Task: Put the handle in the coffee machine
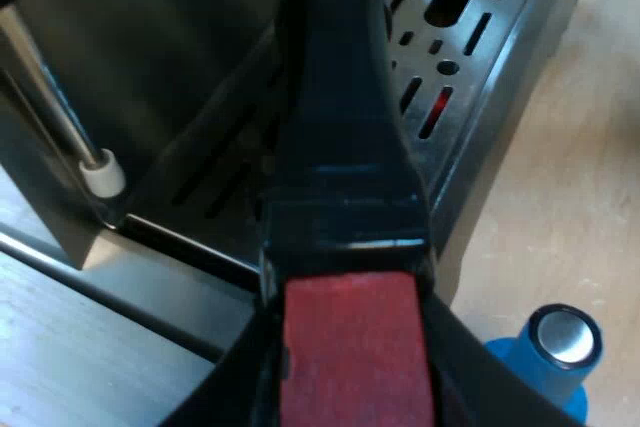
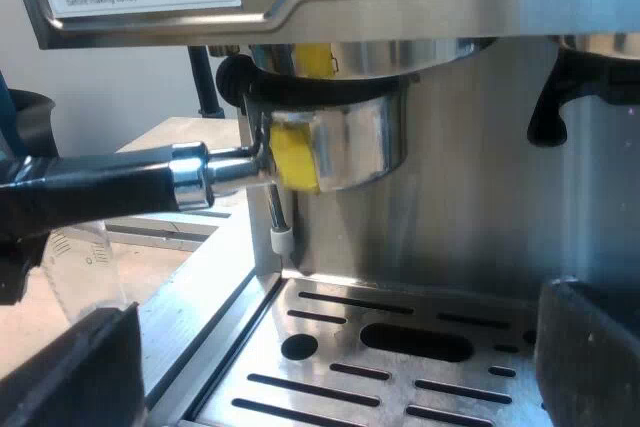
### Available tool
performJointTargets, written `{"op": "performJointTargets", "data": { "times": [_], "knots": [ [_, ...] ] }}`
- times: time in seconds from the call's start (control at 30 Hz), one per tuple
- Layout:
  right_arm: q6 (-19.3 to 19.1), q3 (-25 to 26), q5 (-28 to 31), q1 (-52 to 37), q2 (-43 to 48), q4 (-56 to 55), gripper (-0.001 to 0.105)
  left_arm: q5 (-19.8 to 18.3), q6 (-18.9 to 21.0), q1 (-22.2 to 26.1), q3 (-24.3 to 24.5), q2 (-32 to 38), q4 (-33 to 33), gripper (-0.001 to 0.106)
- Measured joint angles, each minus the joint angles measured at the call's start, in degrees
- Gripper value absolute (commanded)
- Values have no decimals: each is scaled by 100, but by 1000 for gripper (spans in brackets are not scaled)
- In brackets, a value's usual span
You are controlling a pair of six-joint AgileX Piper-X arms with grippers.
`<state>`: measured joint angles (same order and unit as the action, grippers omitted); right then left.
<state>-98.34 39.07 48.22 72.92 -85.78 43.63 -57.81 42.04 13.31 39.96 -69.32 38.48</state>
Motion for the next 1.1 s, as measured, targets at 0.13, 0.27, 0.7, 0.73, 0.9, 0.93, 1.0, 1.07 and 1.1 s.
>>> {"op": "performJointTargets", "data": {
  "times": [0.13,0.27,0.7,0.73,0.9,0.93,1.0,1.07,1.1],
  "knots": [
    [0,0,0,0,0,0,80,88,96,0,95,-40,56,0],
    [0,0,0,0,0,0,80,183,20,-65,398,-294,279,0],
    [0,0,0,0,0,0,80,255,-1065,-73,967,-874,1349,0],
    [0,0,0,0,0,0,80,255,-1076,-73,967,-874,1349,0],
    [0,0,0,0,0,0,80,227,-1074,-73,967,-874,1349,0],
    [0,0,0,0,0,0,80,224,-1074,-73,967,-874,1349,0],
    [0,0,0,0,0,0,80,208,-1048,-169,967,-874,1266,0],
    [0,0,0,0,0,0,80,191,-921,-277,967,-874,1122,0],
    [0,0,0,0,0,0,80,161,-819,-334,967,-874,1019,0]
  ]
}}
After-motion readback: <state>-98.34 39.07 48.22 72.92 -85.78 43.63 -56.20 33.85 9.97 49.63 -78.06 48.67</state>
